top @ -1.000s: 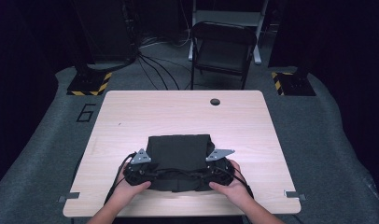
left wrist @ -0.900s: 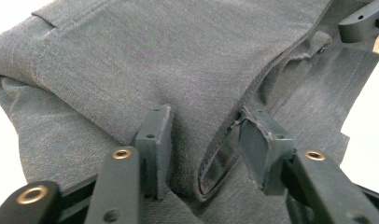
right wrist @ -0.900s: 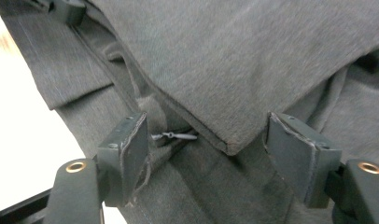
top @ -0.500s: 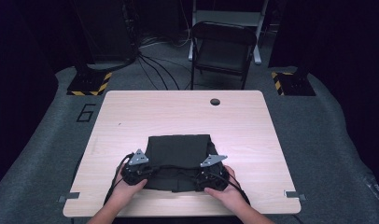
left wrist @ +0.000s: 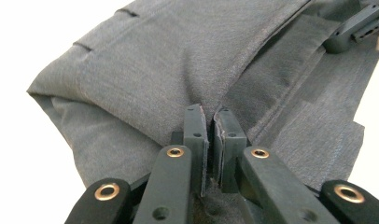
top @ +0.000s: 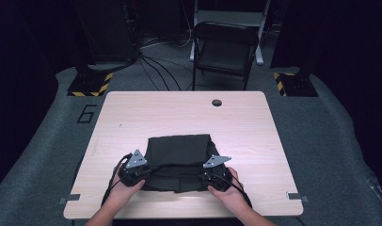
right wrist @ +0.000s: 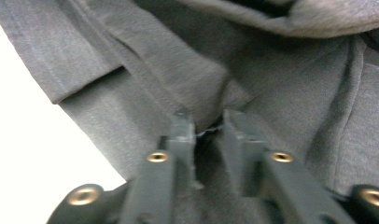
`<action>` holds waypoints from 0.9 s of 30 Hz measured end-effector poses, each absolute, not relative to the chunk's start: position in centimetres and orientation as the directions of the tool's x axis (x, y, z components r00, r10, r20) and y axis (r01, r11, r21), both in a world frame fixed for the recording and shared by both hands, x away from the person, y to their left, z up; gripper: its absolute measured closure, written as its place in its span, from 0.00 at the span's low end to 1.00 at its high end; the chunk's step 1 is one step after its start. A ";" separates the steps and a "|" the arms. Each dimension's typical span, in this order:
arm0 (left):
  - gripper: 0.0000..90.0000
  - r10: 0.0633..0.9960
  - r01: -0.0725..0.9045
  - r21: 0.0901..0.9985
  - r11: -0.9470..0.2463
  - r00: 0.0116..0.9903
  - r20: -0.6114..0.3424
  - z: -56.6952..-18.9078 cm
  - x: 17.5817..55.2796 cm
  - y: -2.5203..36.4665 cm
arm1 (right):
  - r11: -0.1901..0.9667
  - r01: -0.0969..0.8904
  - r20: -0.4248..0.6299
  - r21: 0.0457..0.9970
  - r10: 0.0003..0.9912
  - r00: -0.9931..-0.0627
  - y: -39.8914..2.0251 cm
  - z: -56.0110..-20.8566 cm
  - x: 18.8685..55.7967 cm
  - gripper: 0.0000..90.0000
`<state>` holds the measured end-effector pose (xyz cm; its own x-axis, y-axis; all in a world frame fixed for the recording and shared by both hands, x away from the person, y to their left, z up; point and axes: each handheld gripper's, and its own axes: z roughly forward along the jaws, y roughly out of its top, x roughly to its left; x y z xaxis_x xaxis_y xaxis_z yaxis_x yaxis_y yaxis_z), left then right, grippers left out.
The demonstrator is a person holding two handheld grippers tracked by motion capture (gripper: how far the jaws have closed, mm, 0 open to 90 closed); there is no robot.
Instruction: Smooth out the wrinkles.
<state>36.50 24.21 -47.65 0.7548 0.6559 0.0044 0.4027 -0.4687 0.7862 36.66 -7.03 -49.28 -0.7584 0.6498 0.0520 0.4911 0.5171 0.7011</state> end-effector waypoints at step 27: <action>0.95 0.647 0.377 0.834 -0.404 0.762 -0.031 -43.6 35.0 23.3 | 0.539 0.546 0.068 0.642 0.669 -0.740 -8.6 -51.0 37.4 0.47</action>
